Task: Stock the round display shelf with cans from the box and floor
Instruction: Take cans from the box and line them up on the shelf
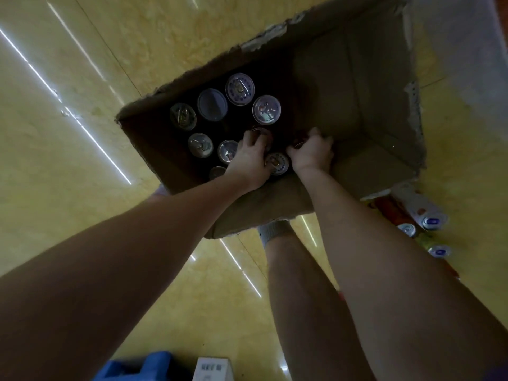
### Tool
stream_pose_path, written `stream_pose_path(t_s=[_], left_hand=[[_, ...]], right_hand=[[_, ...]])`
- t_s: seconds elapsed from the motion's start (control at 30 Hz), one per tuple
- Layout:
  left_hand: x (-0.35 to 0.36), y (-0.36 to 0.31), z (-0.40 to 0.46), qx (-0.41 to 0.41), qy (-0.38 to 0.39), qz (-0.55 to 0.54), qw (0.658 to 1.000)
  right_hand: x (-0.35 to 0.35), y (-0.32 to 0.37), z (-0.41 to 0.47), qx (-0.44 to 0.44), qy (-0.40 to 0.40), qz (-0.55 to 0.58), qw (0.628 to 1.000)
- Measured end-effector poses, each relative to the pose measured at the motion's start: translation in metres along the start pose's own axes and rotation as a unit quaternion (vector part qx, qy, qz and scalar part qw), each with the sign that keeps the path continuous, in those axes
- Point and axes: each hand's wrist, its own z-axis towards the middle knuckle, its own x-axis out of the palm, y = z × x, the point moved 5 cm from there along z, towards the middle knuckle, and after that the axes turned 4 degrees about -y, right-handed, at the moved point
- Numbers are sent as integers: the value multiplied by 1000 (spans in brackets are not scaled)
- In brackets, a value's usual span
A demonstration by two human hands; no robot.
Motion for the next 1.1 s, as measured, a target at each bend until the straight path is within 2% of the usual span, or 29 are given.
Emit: stream_pose_path(t_s=[0.1, 0.33, 0.6, 0.8, 0.9, 0.97, 1.1], left_hand=[[-13, -8, -19, -15, 28, -8, 999], [-101, -60, -88, -39, 2, 21, 999], [-274, -185, -218, 64, -11, 36, 997], [-400, -271, -326, 143, -75, 38, 986], [-457, -313, -385, 181, -95, 7, 979], [-490, -341, -420, 204, -110, -52, 971], [-546, -393, -485, 272, -134, -140, 943]], right_hand=[[-29, 0, -19, -15, 4, 16, 1000], [-124, 35, -114, -79, 50, 54, 994], [-304, 137, -274, -203, 108, 43, 972], [-455, 203, -390, -279, 75, 47, 956], [-533, 228, -457, -294, 71, 84, 949], [-583, 243, -500, -319, 44, 92, 942], [-666, 264, -574, -351, 0, 113, 930]])
